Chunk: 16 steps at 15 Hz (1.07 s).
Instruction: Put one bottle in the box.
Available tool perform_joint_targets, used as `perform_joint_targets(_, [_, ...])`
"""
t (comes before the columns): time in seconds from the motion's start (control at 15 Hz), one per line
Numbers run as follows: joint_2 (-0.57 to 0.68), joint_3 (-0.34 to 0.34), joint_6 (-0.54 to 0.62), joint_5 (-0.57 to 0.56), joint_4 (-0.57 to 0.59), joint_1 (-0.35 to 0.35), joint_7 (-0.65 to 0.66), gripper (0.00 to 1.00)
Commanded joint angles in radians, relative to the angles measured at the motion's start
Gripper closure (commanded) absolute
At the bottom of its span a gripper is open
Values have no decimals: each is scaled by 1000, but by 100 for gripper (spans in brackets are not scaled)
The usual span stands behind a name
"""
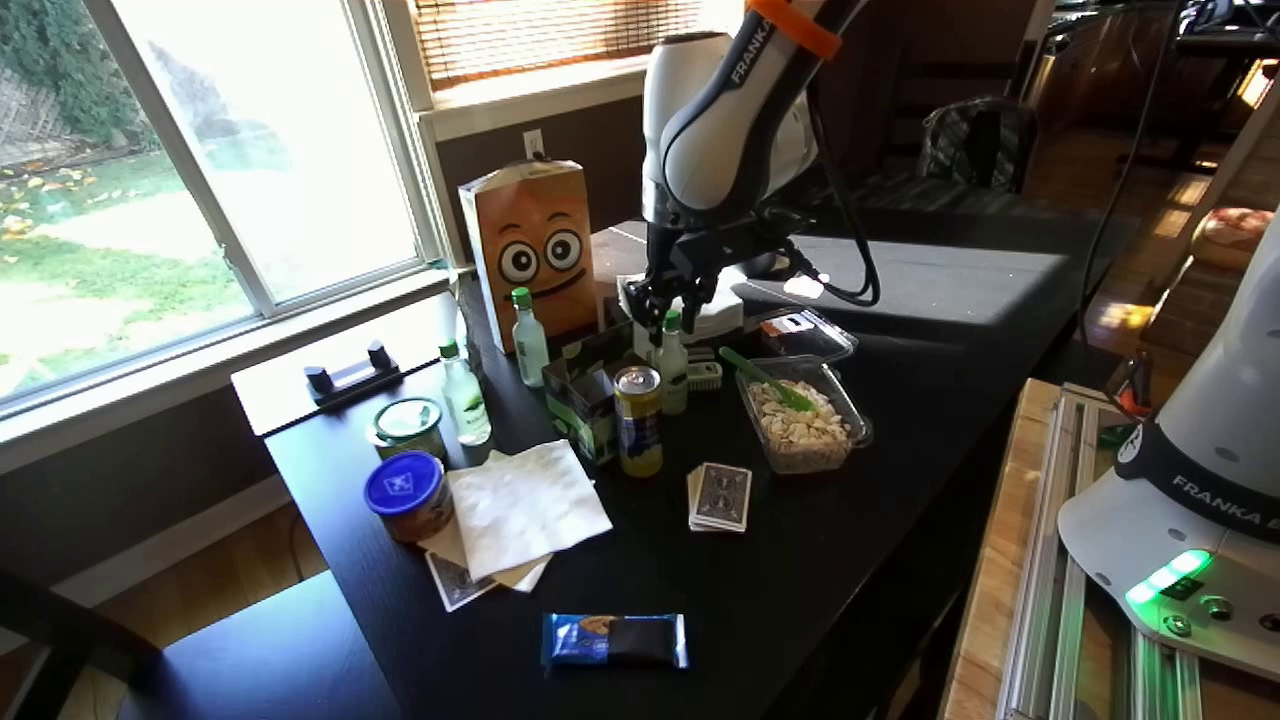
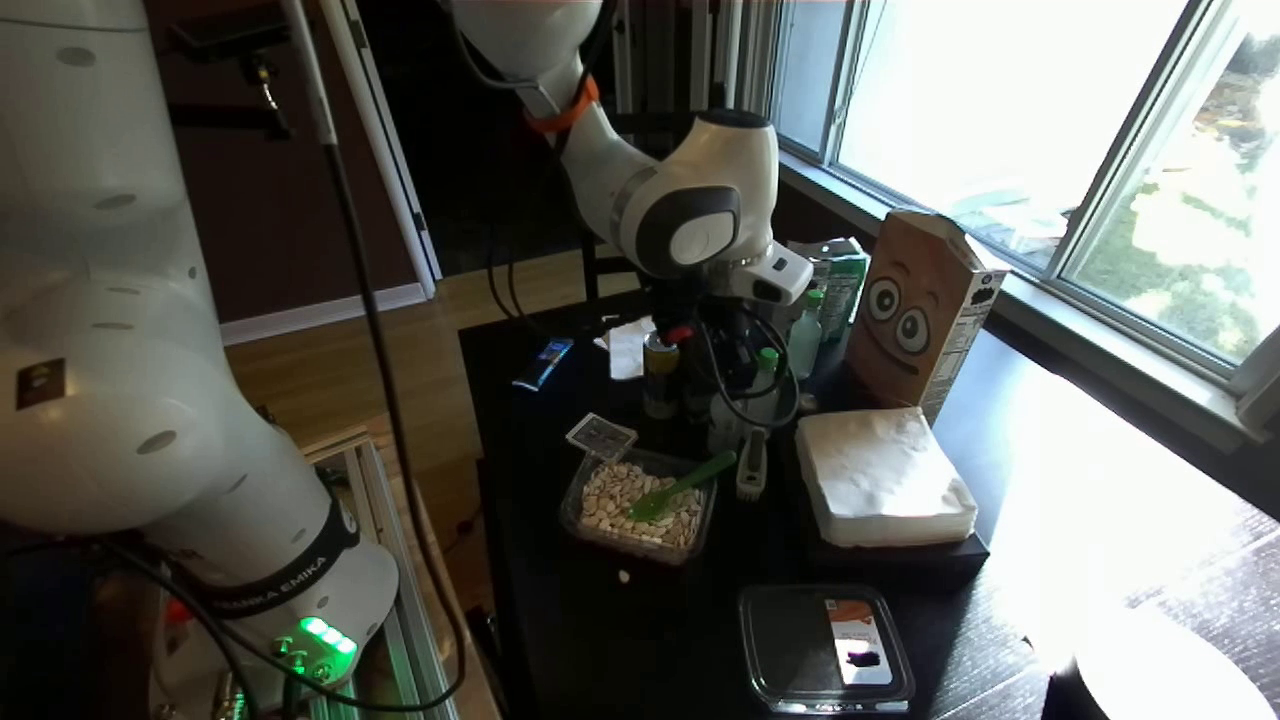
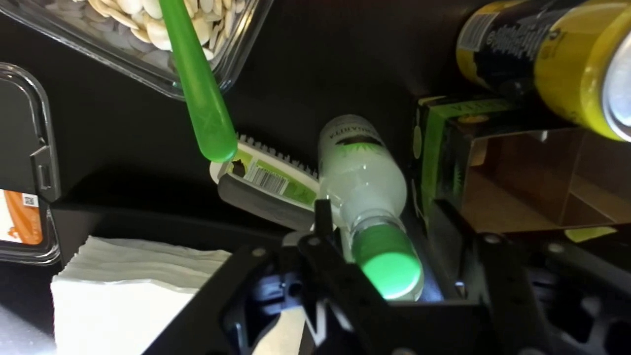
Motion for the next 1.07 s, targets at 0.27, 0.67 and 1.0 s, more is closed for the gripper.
perform_joint_targets(0.27, [16,-38,23,-60,19,37,79,85])
perform_joint_targets(0.67, [-85,-86,-38,-153,-9,55,121,93])
perform_joint_targets(1.0, [-235,-26,-135,-99,-25,2,-17,93])
